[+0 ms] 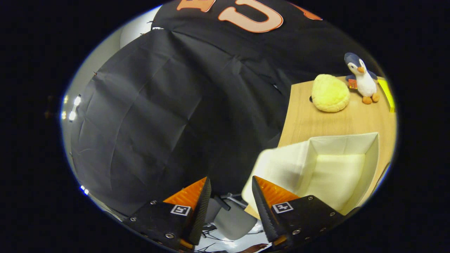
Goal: Open the storage box then place both shoes into the box .Put the left shoe in first, then the right shoe, with the right side of both shoes facing outward in a uniform manner.
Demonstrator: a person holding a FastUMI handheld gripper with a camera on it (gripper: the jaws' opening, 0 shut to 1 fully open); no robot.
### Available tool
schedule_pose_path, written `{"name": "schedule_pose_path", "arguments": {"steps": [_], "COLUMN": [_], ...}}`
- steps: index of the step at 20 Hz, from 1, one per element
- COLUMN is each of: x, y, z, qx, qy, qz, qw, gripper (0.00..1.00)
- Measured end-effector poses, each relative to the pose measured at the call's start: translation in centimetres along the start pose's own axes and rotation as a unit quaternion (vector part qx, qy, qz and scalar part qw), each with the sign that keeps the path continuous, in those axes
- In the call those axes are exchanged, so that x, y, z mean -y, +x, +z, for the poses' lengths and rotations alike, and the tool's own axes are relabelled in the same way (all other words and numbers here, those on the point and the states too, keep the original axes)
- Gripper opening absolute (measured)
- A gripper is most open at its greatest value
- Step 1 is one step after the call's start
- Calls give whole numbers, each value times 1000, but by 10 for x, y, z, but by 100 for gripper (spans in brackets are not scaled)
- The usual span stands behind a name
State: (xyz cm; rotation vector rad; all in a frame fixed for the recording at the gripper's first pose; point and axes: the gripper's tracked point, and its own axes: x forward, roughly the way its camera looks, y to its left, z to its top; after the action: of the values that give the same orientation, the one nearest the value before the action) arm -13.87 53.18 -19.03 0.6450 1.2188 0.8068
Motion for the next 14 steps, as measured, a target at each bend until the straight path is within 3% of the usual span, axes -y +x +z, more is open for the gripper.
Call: {"name": "schedule_pose_path", "arguments": {"steps": [3, 7, 11, 14], "x": [39, 91, 152, 192], "y": [-32, -74, -115, -145], "z": [6, 7, 1, -9], "qx": [26, 52, 70, 82], "qy": [-32, -80, -135, -134], "qz": [-52, -114, -188, -226], "qw": [998, 989, 970, 961], "gripper": [84, 92, 94, 93]}}
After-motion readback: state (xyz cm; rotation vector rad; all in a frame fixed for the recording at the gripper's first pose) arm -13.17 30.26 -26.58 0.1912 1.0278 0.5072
